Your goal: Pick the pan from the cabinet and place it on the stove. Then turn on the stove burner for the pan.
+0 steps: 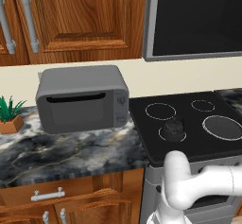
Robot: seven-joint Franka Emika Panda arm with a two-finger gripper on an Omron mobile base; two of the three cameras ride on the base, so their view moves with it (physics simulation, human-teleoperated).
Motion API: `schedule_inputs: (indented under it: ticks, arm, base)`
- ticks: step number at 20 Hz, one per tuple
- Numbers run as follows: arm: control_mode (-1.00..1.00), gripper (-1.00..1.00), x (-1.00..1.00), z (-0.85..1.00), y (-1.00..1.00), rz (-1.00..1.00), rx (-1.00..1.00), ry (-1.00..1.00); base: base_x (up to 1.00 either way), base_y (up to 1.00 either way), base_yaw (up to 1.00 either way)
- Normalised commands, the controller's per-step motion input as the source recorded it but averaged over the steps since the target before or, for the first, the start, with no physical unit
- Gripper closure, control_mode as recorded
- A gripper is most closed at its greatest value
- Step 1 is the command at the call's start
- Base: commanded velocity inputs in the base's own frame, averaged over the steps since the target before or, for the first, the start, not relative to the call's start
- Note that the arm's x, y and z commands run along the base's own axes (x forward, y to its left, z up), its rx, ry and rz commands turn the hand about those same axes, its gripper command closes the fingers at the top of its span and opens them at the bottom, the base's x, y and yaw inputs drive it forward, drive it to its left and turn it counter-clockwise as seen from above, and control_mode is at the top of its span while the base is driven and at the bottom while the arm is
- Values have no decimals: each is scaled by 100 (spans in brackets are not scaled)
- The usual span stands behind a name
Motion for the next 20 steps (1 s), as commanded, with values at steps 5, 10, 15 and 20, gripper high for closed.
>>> schedule_inputs:
  ticks: [5, 10, 15, 20]
  arm:
    - [-100, -100, -54, 0, 60, -1, 0, -7]
    - [-100, -100, -50, 0, 68, 0, 0, -6]
    - [-100, -100, -43, 0, 69, -1, 0, -7]
    - [-100, -100, -38, 0, 68, -2, 1, -9]
  base:
    - [0, 0, 0]
    - [0, 0, 0]
    - [0, 0, 0]
    - [0, 0, 0]
